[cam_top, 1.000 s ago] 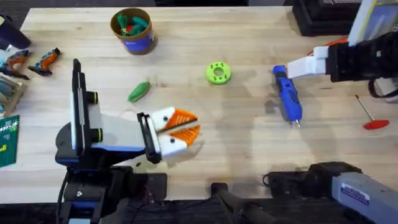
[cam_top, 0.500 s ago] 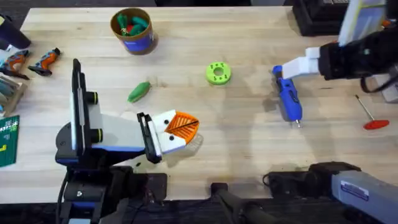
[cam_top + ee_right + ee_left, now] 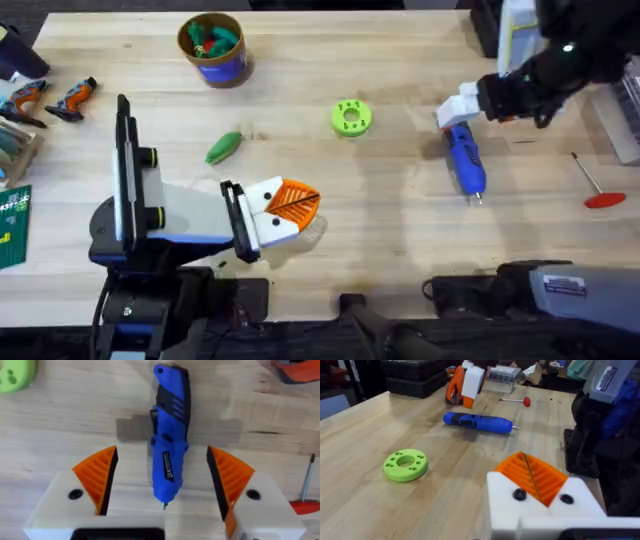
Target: Pick up the gripper from the table and insert it into the empty holder that is missing its gripper. Then pick up a screw, insert it into the mounting hole, and use the screwdriver to tighten it. Finally, clean up the table by picking up the vegetable and placing it into the bucket.
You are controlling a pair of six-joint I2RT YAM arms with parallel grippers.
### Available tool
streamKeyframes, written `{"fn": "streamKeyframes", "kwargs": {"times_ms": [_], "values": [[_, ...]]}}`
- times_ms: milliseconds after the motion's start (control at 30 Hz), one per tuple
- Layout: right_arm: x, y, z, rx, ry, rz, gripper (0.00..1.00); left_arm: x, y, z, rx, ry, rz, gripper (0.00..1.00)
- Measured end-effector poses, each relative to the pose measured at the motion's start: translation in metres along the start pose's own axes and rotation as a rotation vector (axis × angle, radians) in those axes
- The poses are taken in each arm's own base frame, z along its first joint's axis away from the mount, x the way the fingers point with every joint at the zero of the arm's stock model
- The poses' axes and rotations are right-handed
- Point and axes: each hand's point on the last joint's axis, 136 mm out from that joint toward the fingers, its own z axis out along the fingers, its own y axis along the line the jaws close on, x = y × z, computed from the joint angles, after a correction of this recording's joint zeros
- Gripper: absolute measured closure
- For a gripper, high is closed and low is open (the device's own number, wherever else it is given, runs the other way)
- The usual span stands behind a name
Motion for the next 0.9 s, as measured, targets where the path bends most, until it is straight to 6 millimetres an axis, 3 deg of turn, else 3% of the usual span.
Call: {"fn": "streamKeyframes", "kwargs": {"times_ms": [533,900], "values": [[0.006,-0.003,0.072,0.015,0.192,-0.043,0.011,0.0,0.0,0.0,0.0,0.0,0.0,0.989],[0.003,-0.01,0.087,0.057,0.208,-0.057,0.01,0.0,0.0,0.0,0.0,0.0,0.0,0.989]]}}
